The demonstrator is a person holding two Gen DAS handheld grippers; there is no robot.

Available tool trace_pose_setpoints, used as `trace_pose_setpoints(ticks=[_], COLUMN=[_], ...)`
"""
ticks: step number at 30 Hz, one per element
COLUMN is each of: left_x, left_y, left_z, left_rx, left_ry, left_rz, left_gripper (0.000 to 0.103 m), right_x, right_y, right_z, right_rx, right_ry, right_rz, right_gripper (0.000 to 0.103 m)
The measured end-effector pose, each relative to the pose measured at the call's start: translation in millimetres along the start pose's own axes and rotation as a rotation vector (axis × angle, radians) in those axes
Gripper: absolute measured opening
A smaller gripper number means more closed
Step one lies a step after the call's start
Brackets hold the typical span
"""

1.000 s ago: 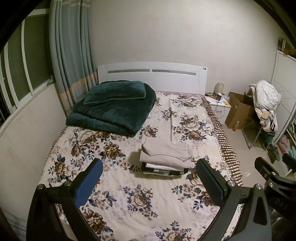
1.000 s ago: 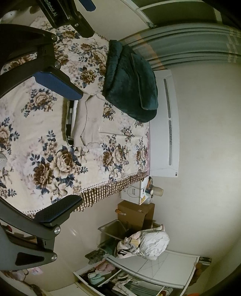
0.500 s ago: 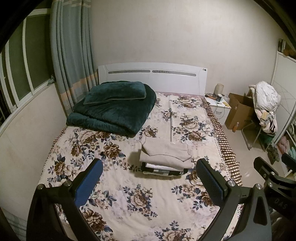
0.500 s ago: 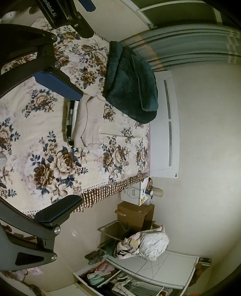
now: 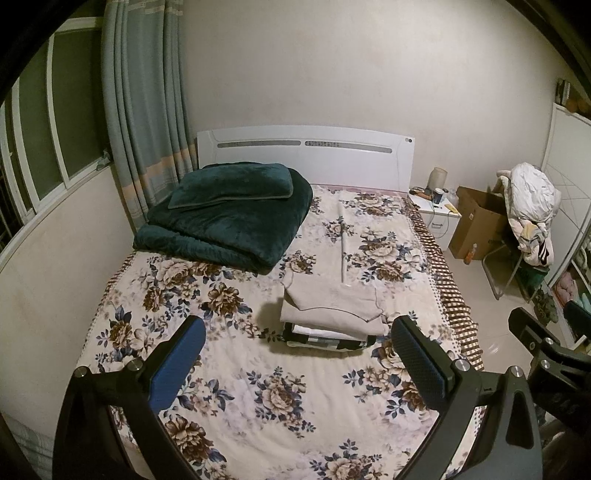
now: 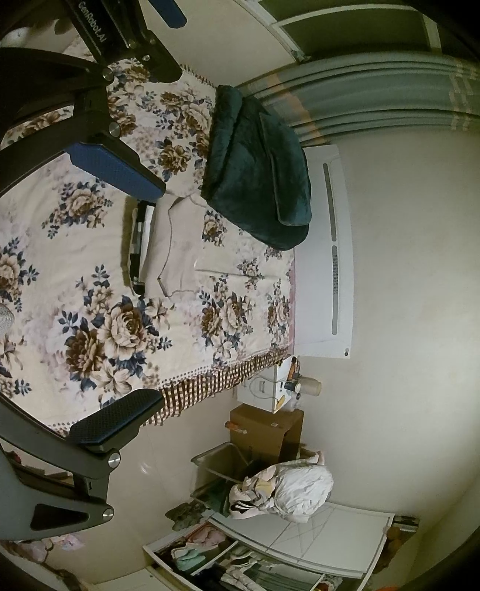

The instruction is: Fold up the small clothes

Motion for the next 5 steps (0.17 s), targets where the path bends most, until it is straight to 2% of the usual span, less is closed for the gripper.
trace_pose_setpoints(ticks=[5], left_x=[0.2], left_y=[1.1], left_z=[-2.9], left_rx=[0.007], left_ry=[0.013], left_rz=[0.001], left_gripper=[0.103], right_x=[1.4], right_y=[-3.3], right_z=[0.3], right_rx=[0.000], right_ry=[0.001], right_rz=[-0.001], right_gripper=[0.103])
Point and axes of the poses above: each gripper's, at about its wrist camera, not at the fingertips, and z roughly the way its jaws point, y to its right, x to its top, the point moved 3 cm from there along z, roughly the way its jaws point, and after that the axes turned 5 degrees about x, right-handed, at the moved point
